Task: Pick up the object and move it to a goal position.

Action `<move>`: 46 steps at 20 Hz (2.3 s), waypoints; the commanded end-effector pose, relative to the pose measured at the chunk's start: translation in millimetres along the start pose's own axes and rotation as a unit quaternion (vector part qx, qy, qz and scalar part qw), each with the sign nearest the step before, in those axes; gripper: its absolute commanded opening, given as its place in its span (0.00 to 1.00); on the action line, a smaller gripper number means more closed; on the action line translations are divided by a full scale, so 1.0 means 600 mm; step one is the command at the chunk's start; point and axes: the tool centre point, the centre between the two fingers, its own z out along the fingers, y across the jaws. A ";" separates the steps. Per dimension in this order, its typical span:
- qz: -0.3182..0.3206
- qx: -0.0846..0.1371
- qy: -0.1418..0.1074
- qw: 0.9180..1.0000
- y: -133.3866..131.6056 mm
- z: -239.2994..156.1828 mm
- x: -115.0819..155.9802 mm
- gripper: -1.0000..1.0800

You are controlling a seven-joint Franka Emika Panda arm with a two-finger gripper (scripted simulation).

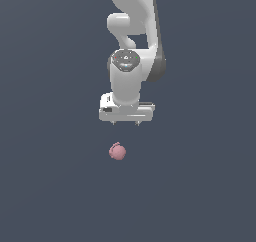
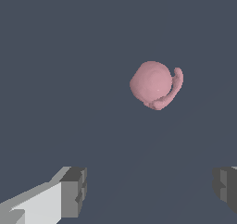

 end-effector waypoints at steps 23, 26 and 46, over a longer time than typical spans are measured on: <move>0.031 0.002 0.006 0.999 -0.010 -0.006 0.031 0.96; 0.063 0.004 0.007 0.998 -0.002 0.007 0.045 0.96; 0.285 0.011 0.013 0.958 0.055 0.105 0.128 0.96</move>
